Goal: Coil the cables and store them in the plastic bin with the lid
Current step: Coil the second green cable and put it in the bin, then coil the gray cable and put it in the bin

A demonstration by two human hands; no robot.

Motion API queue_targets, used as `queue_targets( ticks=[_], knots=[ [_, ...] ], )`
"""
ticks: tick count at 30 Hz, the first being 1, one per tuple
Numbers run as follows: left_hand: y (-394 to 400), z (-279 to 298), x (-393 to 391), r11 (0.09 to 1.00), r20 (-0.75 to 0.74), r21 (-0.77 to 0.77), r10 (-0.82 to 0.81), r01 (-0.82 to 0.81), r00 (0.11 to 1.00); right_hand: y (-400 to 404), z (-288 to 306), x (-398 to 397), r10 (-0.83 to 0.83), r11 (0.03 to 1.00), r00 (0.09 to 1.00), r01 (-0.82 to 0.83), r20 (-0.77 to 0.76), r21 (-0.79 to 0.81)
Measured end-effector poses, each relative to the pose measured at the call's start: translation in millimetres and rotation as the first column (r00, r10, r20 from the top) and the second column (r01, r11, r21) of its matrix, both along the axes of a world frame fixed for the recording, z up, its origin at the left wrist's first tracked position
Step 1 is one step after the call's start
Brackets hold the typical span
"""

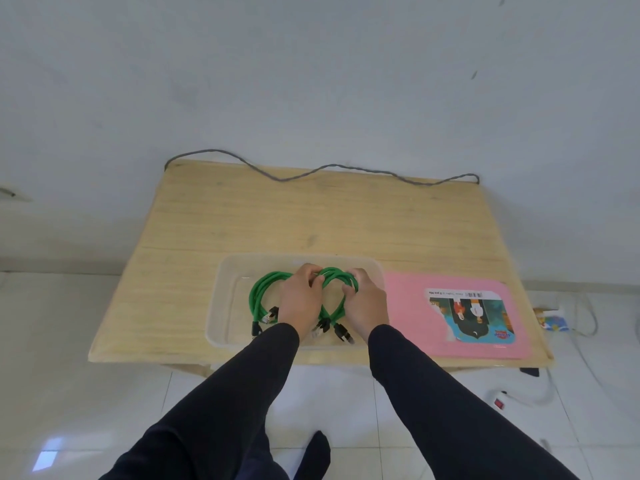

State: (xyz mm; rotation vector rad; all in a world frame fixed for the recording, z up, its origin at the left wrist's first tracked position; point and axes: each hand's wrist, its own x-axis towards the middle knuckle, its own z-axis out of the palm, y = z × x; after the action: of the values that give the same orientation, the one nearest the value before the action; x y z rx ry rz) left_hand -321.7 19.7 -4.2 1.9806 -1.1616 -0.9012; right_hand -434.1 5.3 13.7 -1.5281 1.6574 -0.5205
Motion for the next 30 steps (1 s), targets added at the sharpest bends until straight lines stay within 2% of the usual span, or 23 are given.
queue_targets(
  ticks=[3, 5, 9, 11, 13, 15, 19, 22, 23, 27, 30],
  knots=[
    [-1, 2, -1, 0.999, 0.113, -0.016, -0.039, 0.041, 0.993, 1, -2, 0, 0.088, 0.996, 0.988, -0.091, -0.129, -0.02],
    [-1, 4, -2, 0.993, 0.246, -0.041, -0.1, 0.113, 0.964, 4, -1, -1, 0.143, 0.986, 0.962, -0.158, -0.234, -0.047],
    [6, 3, -2, 0.94, 0.52, -0.014, -0.283, 0.34, 0.805, 14, -1, -2, 0.222, 0.929, 0.879, -0.322, -0.423, -0.182],
    [10, 5, -1, 0.878, 0.694, 0.13, -0.413, 0.461, 0.59, 16, 1, -2, 0.25, 0.898, 0.847, -0.384, -0.469, -0.214],
    [14, 11, 3, 0.805, 0.783, 0.265, -0.501, 0.531, 0.368, 17, 3, -2, 0.246, 0.879, 0.832, -0.408, -0.497, -0.248],
    [14, 10, 5, 0.784, 0.823, 0.306, -0.503, 0.539, 0.264, 17, 5, -4, 0.226, 0.844, 0.829, -0.429, -0.512, -0.322],
    [10, 13, 21, 0.834, 0.822, 0.092, -0.372, 0.544, 0.431, 14, 15, -4, 0.221, 0.773, 0.825, -0.474, -0.521, -0.422],
    [9, 34, 39, 0.868, 0.74, -0.103, -0.259, 0.485, 0.621, 3, 30, 5, 0.272, 0.715, 0.796, -0.544, -0.541, -0.44],
    [6, 43, 46, 0.862, 0.738, -0.16, -0.219, 0.481, 0.639, -2, 37, 11, 0.301, 0.7, 0.782, -0.57, -0.546, -0.43],
    [-10, 76, 87, 0.855, 0.785, -0.283, -0.054, 0.434, 0.617, -29, 67, 43, 0.408, 0.648, 0.712, -0.667, -0.572, -0.368],
    [-30, 89, 130, 0.879, 0.777, -0.304, 0.005, 0.369, 0.629, -53, 84, 77, 0.431, 0.62, 0.677, -0.703, -0.597, -0.349]
  ],
)
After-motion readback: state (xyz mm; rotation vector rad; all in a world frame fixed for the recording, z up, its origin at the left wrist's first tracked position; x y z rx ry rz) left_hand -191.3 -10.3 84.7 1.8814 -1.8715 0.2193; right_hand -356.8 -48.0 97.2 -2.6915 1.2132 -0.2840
